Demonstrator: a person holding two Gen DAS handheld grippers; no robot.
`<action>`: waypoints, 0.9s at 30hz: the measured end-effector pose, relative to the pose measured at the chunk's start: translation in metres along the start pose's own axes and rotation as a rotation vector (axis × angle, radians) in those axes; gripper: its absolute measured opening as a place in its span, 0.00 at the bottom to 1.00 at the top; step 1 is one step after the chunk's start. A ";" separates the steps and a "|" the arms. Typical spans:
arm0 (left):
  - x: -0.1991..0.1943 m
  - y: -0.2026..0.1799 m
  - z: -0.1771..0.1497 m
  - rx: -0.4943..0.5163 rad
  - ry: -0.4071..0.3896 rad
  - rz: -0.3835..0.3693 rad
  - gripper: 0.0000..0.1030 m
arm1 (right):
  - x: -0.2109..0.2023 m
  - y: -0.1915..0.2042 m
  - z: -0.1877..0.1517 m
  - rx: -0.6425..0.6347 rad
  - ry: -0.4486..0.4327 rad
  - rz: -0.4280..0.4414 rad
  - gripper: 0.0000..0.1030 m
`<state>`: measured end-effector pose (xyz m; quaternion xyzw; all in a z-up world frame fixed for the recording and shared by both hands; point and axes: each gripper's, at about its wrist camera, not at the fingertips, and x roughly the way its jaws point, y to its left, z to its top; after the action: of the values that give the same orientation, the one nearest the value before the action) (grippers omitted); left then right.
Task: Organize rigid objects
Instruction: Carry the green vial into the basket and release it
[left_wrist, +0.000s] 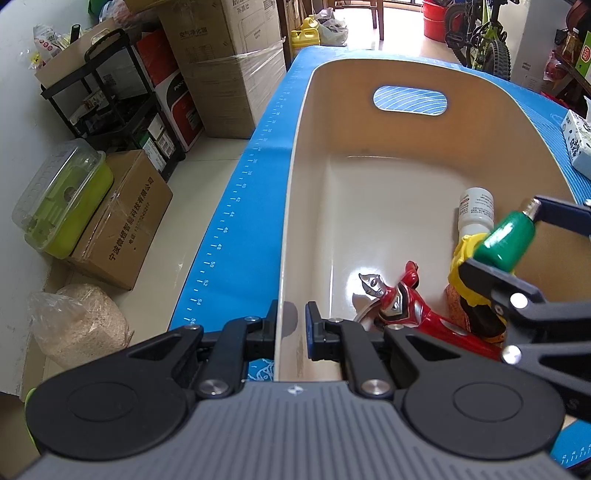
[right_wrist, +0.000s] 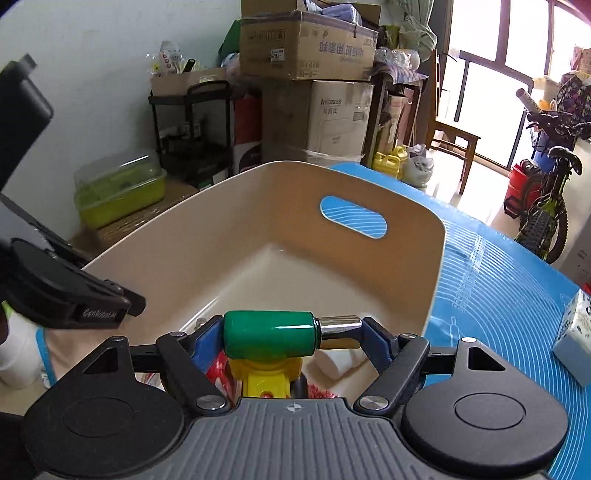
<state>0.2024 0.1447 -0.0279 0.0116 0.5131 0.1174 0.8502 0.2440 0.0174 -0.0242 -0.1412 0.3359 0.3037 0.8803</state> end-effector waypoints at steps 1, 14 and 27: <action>0.000 0.000 0.000 0.000 0.000 0.001 0.13 | 0.002 0.000 0.001 -0.002 0.005 0.000 0.77; 0.000 0.000 -0.001 -0.001 0.002 0.009 0.13 | 0.008 -0.008 0.002 0.037 0.019 0.012 0.82; -0.023 -0.008 0.000 0.003 -0.064 0.031 0.48 | -0.031 -0.034 0.004 0.197 -0.036 0.020 0.88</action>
<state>0.1940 0.1323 -0.0085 0.0247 0.4856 0.1295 0.8642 0.2486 -0.0206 0.0013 -0.0449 0.3495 0.2804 0.8929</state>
